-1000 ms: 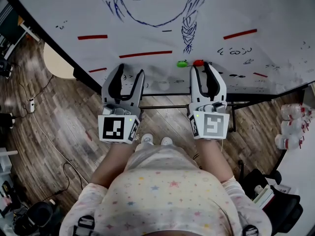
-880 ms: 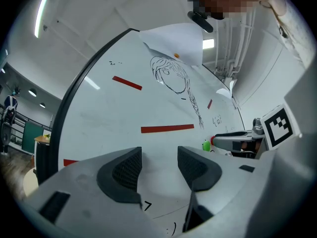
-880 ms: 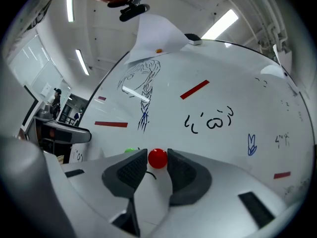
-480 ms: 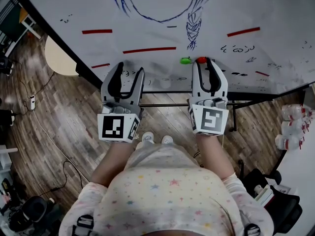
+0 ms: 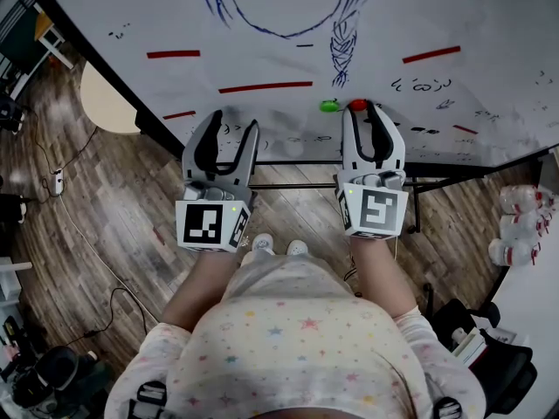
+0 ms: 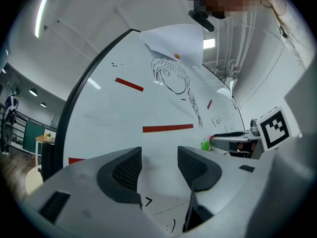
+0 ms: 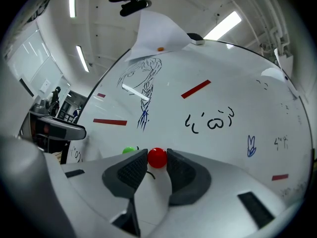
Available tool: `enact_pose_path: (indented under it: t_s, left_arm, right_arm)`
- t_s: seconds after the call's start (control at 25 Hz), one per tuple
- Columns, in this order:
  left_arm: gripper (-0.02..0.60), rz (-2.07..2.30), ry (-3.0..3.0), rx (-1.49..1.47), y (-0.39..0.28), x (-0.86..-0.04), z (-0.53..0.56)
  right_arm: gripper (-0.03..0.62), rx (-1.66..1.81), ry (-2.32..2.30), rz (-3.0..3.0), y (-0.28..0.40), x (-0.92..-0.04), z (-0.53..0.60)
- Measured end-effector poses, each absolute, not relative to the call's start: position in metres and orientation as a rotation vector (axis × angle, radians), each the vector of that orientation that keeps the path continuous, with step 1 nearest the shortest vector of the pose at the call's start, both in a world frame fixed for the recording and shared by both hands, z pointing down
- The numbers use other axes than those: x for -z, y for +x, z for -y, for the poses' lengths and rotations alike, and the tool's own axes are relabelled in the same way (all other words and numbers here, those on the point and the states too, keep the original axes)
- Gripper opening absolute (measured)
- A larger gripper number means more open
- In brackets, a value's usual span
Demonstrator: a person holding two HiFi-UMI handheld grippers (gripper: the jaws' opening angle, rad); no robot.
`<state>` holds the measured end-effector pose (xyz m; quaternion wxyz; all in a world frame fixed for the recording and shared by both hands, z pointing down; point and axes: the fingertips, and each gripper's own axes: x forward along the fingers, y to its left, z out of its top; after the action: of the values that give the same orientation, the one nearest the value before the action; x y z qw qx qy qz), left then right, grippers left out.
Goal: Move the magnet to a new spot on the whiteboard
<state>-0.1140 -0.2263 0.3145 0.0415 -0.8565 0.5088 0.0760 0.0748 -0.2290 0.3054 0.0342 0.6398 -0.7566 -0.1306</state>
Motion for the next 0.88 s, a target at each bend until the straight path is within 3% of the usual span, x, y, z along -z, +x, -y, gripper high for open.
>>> enact_pose_path:
  t_s: [0.88]
  left_arm:
    - [0.206, -1.524, -2.636, -0.227, -0.1, -0.312, 0.214]
  right_arm:
    - [0.118, 0.41, 1.945, 2.377, 0.075, -0.294, 0.208]
